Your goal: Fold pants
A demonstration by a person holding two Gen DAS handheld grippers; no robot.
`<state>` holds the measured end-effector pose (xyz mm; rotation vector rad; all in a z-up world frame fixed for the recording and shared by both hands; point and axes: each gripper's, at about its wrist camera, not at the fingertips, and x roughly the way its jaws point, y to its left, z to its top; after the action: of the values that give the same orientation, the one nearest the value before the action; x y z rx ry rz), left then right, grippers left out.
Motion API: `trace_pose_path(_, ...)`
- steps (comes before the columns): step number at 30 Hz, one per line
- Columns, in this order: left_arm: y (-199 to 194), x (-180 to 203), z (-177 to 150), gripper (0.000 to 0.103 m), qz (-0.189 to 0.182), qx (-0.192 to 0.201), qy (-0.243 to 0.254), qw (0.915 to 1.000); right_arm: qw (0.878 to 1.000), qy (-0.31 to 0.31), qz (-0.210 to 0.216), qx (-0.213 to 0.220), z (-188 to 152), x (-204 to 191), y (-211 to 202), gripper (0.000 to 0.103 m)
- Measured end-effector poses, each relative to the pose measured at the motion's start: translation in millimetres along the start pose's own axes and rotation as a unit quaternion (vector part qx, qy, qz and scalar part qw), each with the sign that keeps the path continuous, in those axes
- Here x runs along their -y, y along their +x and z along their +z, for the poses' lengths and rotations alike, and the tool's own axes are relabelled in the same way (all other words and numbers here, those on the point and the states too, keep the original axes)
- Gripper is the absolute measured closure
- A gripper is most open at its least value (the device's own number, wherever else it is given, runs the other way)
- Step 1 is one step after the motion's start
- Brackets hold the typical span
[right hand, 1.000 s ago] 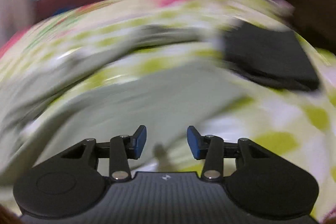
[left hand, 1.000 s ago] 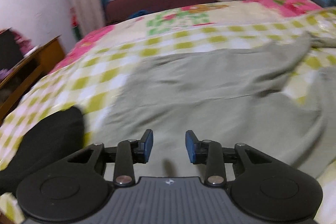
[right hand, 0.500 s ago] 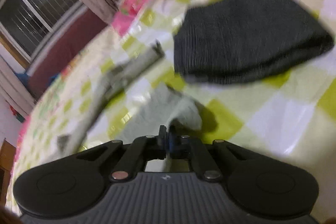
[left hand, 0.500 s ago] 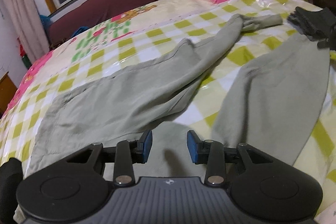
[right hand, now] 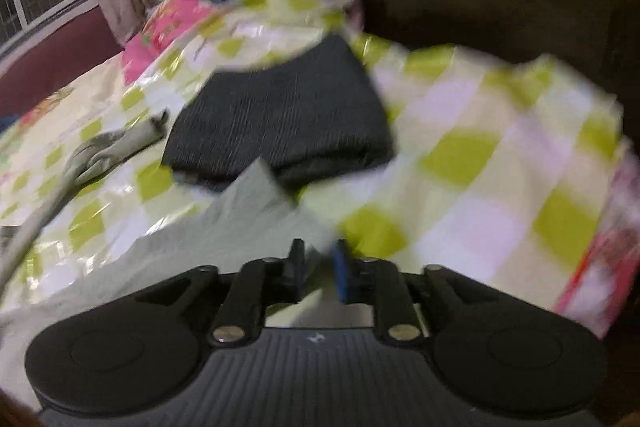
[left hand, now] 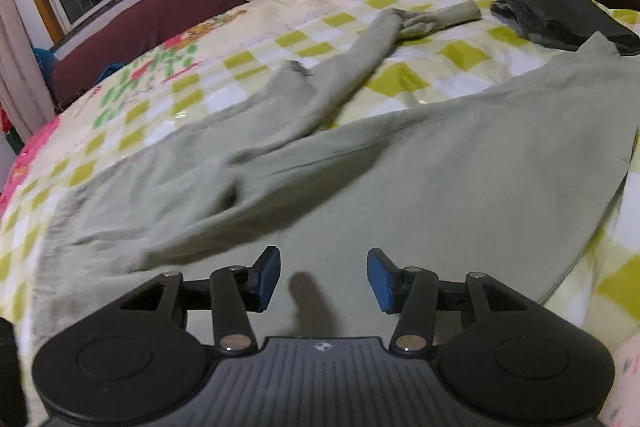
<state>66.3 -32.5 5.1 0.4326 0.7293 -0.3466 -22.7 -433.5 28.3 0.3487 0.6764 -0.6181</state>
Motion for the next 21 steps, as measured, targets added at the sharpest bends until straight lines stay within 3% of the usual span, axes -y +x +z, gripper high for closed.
trace_pose_path(2, -6, -21, -2, 0.039, 0.019, 0.008, 0.001, 0.9998, 0.999, -0.043, 0.006, 0.028, 7, -20, -11, 0.082)
trace_pose_path(3, -9, -35, -2, 0.039, 0.028, 0.013, -0.002, 0.9995, 0.996, -0.073, 0.030, 0.037, 10, -38, -15, 0.081)
trace_pose_path(5, -9, -62, 1, 0.035, 0.042, 0.024, -0.007, 0.9988, 0.987, -0.126, 0.092, 0.026, 17, -78, -11, 0.072)
trace_pose_path(7, -5, -94, 6, 0.030, 0.062, 0.036, -0.009, 0.9974, 0.969, -0.174, 0.174, 0.002, 23, -132, 4, 0.069)
trace_pose_path(10, 14, -144, 15, 0.026, 0.089, 0.041, 0.007, 0.9952, 0.924, -0.270, 0.270, -0.033, 31, -231, 36, 0.068)
trace_pose_path(13, 45, -195, 17, 0.022, 0.112, 0.020, 0.031, 0.9931, 0.858, -0.386, 0.333, -0.060, 30, -336, 68, 0.062)
trace_pose_path(16, 78, -242, 20, 0.022, 0.114, -0.017, 0.034, 0.9927, 0.803, -0.468, 0.359, -0.083, 23, -411, 89, 0.060)
trace_pose_path(19, 104, -280, 25, 0.021, 0.091, -0.043, 0.027, 0.9945, 0.754, -0.531, 0.372, -0.105, 13, -458, 101, 0.053)
trace_pose_path(21, 121, -296, 28, 0.021, 0.072, -0.055, 0.020, 0.9957, 0.738, -0.555, 0.366, -0.117, 4, -469, 106, 0.052)
